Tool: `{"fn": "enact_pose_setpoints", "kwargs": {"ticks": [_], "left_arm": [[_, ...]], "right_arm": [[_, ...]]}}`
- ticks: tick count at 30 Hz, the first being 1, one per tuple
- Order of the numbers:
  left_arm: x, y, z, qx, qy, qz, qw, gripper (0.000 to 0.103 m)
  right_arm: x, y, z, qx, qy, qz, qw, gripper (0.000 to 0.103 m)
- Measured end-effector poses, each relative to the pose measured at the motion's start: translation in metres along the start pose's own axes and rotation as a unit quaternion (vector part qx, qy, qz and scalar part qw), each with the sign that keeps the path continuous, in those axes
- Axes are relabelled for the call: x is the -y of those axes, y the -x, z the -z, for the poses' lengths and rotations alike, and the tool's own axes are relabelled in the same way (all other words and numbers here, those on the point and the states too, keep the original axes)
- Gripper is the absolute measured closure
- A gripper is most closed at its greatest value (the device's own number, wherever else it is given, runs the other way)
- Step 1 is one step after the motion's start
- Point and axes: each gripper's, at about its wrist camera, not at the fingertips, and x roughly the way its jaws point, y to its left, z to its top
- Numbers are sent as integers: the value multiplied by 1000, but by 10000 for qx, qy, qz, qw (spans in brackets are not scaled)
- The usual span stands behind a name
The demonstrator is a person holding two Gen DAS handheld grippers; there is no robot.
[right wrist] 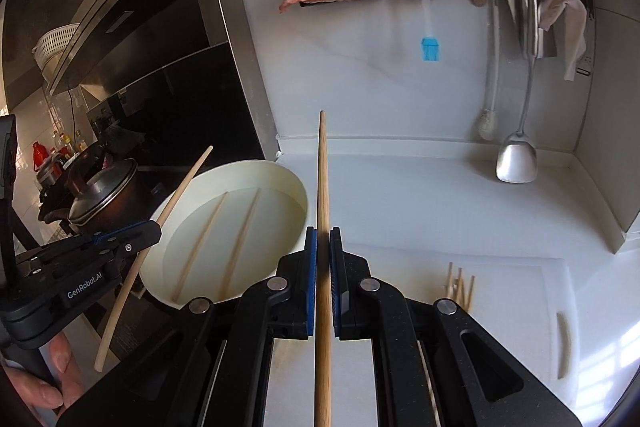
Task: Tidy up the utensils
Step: 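Lift both held chopsticks and carry them over the basin, then lower both chopsticks into the water and open both tools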
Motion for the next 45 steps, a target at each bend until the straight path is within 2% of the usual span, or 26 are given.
{"fn": "enact_pose_setpoints", "kwargs": {"ticks": [3, 7, 14, 30, 45], "left_arm": [[-29, -8, -14, 53, -59, -13, 10000, 95], [-63, -26, -25, -64, -49, -65, 9999, 95], [-97, -65, -32, -363, 136, -168, 9991, 95], [-121, -137, -31, -1022, 497, -456, 9925, 95], [-123, -174, -21, -1542, 522, -399, 9859, 95]], "right_arm": [[-32, -21, -8, 0, 16, 8, 10000, 97], [-63, -50, -16, -109, -19, -57, 9999, 97], [-92, -101, -22, -430, -3, -160, 9989, 97], [-90, -192, -19, -1241, -66, -340, 9917, 97], [-87, -236, -10, -2092, -221, -401, 9768, 97]]}}
